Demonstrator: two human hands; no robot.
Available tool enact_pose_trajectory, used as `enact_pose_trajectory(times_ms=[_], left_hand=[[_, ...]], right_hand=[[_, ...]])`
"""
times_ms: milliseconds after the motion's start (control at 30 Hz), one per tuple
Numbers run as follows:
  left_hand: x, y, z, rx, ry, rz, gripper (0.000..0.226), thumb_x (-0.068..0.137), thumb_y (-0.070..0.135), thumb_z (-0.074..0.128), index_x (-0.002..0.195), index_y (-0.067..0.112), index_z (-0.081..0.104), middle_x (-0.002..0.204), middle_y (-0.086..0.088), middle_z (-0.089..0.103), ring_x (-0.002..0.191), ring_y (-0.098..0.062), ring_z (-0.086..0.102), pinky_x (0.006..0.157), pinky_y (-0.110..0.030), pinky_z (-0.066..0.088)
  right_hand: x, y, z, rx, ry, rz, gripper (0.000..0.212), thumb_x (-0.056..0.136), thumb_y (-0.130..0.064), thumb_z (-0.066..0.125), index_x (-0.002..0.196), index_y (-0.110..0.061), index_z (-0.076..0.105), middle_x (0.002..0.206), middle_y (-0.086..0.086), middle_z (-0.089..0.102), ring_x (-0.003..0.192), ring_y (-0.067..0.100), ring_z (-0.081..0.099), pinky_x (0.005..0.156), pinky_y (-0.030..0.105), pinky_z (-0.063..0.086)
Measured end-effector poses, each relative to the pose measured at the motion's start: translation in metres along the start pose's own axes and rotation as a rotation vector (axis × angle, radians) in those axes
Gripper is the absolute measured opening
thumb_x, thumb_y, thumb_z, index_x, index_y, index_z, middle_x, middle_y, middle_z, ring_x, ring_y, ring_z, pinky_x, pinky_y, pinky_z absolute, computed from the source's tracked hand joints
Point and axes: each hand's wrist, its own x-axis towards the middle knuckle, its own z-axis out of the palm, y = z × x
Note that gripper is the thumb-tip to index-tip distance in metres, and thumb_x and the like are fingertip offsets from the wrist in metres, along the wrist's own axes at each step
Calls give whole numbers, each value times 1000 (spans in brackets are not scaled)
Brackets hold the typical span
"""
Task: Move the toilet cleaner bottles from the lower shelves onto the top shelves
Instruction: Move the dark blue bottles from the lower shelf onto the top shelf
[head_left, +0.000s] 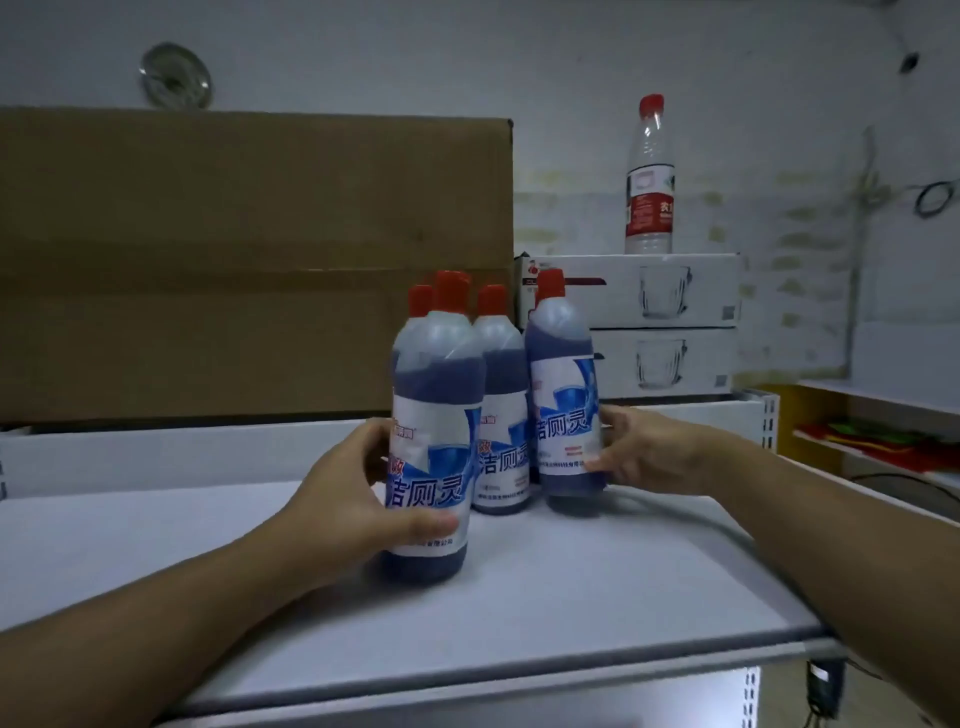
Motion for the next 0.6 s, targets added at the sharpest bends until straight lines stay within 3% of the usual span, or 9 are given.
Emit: enact_pose_trajectory(times_ms=[100, 233, 333, 467, 600], left_hand=[[3, -9, 1, 0, 26, 17, 64, 50, 22, 90, 95, 42, 51, 95, 19, 66, 87, -2, 65, 63, -14, 51], [7, -13, 0, 7, 24, 32, 62, 51, 25, 89, 93, 44, 48, 98, 21, 63, 91, -3, 62, 68, -15, 48], [7, -13, -1, -17, 2, 6, 64, 49, 25, 90, 94, 44, 48, 100, 20, 63, 95, -3, 61, 72, -18, 50], [2, -14, -7, -65, -52, -30, 83, 38, 32, 93, 109, 39, 51, 106, 15, 67, 96, -2, 65, 74, -24, 58], [-2, -14, -8, -24, -3, -27, 71, 50, 22, 90, 107, 36, 51, 105, 13, 66, 95, -5, 64, 79, -27, 57]], right_hand=[[0, 9, -2, -48, 25, -2, 57, 71, 28, 48, 111, -12, 56, 108, 12, 66, 96, 24, 66, 76, 32, 60], [8, 18, -1, -190, 96, -32, 63, 73, 28, 55, 117, -16, 55, 119, 11, 62, 108, 25, 61, 86, 34, 54], [10, 21, 2, -345, 175, -54, 61, 72, 21, 64, 119, -17, 53, 114, 5, 66, 107, 19, 62, 89, 31, 51], [8, 26, 0, -414, 234, -56, 65, 73, 9, 70, 129, -15, 46, 121, 9, 61, 110, 23, 61, 98, 40, 49], [6, 26, 9, -609, 260, -50, 63, 74, -10, 77, 127, -26, 47, 118, -3, 62, 104, 13, 61, 87, 26, 50]])
